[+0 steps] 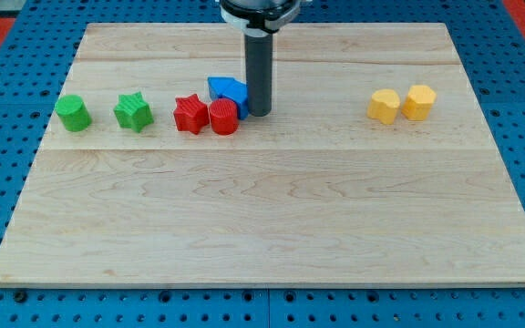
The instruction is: Push the blue triangle to the top left of the red circle
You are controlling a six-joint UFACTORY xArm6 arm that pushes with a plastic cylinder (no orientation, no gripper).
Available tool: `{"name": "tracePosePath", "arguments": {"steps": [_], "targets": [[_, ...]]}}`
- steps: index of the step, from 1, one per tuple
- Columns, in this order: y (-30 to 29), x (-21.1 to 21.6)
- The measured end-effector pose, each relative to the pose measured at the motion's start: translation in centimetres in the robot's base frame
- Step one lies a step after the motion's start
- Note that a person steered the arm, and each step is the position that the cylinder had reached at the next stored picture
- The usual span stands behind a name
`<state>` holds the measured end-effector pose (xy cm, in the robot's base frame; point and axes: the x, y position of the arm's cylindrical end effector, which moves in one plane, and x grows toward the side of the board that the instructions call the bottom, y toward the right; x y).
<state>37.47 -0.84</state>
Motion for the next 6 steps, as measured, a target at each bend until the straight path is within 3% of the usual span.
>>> {"name": "tracePosePath", "arguments": {"steps": [1,3,5,6], "targets": [[2.5,-1.8],[-3.4,-6.8],[-4.9,-4.1],[-3.6,-4.8]]}}
